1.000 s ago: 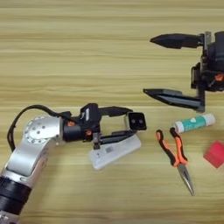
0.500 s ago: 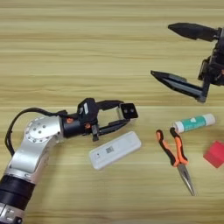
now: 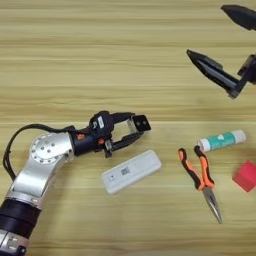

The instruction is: Move the objects on the table

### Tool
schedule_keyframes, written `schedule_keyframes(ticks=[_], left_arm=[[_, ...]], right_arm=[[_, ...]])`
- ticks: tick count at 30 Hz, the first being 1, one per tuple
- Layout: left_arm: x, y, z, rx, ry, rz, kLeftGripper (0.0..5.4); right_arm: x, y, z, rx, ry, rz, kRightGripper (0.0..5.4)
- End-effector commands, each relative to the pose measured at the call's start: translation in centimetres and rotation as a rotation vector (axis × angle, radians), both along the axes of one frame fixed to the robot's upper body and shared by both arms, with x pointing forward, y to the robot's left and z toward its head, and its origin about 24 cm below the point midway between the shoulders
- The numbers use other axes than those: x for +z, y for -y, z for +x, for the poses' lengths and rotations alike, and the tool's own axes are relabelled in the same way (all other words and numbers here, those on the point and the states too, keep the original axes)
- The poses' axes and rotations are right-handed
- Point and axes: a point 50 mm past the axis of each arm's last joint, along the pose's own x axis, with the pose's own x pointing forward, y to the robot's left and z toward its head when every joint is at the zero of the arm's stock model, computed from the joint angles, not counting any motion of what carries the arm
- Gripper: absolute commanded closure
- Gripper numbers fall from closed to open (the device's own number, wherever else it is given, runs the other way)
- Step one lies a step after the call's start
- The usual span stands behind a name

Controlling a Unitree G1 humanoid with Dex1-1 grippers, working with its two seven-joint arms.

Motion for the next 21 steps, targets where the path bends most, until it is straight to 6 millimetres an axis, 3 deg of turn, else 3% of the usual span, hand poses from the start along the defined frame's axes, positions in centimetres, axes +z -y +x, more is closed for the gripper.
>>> schedule_keyframes(ticks=[1, 10, 21], left_arm=[[-0.5, -0.3, 0.0, 0.018, -0.015, 0.036, 3.00], [-1.1, -0.5, -0.5, 0.033, -0.063, 0.063, 3.00], [-2.5, -0.8, -1.0, 0.087, -0.147, 0.103, 3.00]], right_arm=[[0.5, 0.8, 0.3, -0.145, 0.021, 0.109, 0.00], [-0.1, 1.9, 0.7, -0.401, 0.113, 0.190, 0.00], [-0.8, 2.4, 0.3, -0.452, 0.148, 0.212, 0.00]])
